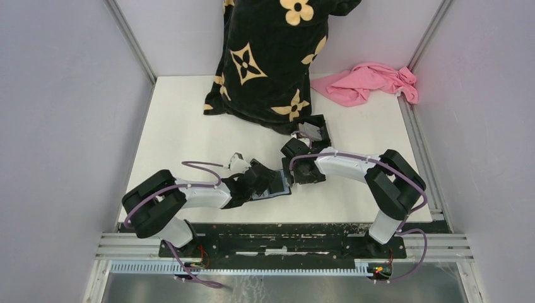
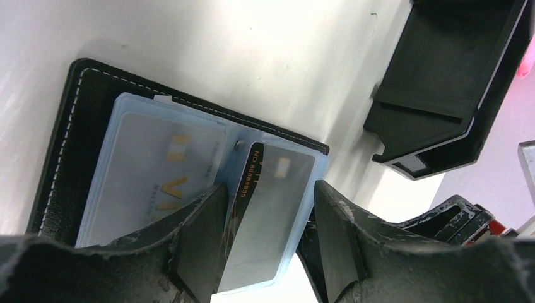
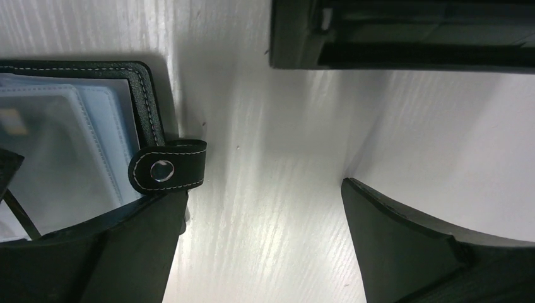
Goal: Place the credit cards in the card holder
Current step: Insert the credit card into the card holder.
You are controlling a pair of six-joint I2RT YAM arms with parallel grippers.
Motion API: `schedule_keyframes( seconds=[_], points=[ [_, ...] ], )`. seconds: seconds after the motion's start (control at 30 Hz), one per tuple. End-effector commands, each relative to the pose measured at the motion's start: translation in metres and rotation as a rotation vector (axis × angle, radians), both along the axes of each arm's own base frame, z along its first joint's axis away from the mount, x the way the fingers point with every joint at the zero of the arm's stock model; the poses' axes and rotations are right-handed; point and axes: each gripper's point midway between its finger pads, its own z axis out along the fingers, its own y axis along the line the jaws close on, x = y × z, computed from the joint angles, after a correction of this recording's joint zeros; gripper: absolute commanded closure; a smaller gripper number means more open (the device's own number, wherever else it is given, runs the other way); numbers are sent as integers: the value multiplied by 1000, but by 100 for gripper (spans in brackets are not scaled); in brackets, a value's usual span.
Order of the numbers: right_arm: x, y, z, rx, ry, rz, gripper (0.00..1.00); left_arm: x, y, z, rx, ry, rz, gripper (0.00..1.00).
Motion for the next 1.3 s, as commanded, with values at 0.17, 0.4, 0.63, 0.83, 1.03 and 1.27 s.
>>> schedule_keyframes(
  seconds=[0.17, 0.4, 0.63, 0.83, 1.03, 1.27],
  points=[
    [30, -6, 7, 1, -61, -59, 0, -28, 41, -54, 286, 94, -176, 41],
    [35, 5, 4, 32, -45, -71, 1, -7, 22, -41, 319, 56, -269, 43],
    [35, 8, 4, 48, -38, -71, 0, 14, 9, -36, 328, 46, -309, 44],
    [36, 5, 7, 36, -49, -73, 1, 20, 4, -26, 308, 30, -312, 46],
    [41, -4, 14, 28, -73, -86, 0, 18, 17, -7, 312, 6, -272, 46],
    [45, -9, 22, 43, -87, -93, 1, 25, 33, 24, 344, -53, -209, 40]
  ],
)
